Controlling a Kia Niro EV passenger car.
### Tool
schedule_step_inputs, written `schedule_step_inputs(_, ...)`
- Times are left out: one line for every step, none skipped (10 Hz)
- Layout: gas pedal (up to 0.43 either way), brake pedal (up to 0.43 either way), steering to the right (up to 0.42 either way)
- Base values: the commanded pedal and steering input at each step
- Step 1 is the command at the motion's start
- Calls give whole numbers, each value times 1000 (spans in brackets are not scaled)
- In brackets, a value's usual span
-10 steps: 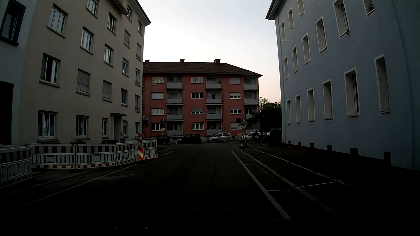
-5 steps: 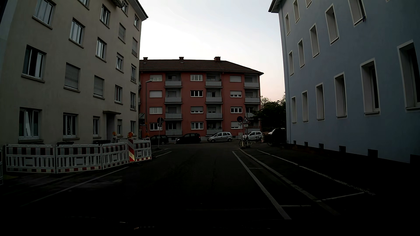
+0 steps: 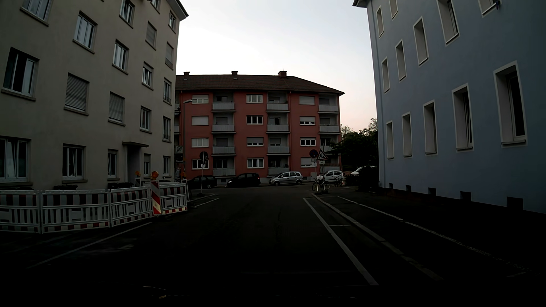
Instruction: Follow the waypoints while adhering to traffic rules and regulations
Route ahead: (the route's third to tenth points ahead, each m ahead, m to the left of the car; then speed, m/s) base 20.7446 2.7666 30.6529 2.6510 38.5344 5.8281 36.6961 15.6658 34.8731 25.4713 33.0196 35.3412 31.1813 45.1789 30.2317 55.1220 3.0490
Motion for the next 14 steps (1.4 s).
schedule_step_inputs(0,0,0)
schedule_step_inputs(0,0,0)
schedule_step_inputs(0,0,0)
schedule_step_inputs(0,0,0)
schedule_step_inputs(0,0,0)
schedule_step_inputs(0,0,0)
schedule_step_inputs(0,0,0)
schedule_step_inputs(0,0,0)
schedule_step_inputs(0,0,0)
schedule_step_inputs(0,0,0)
schedule_step_inputs(0,0,0)
schedule_step_inputs(0,0,0)
schedule_step_inputs(0,0,0)
schedule_step_inputs(0,0,1)
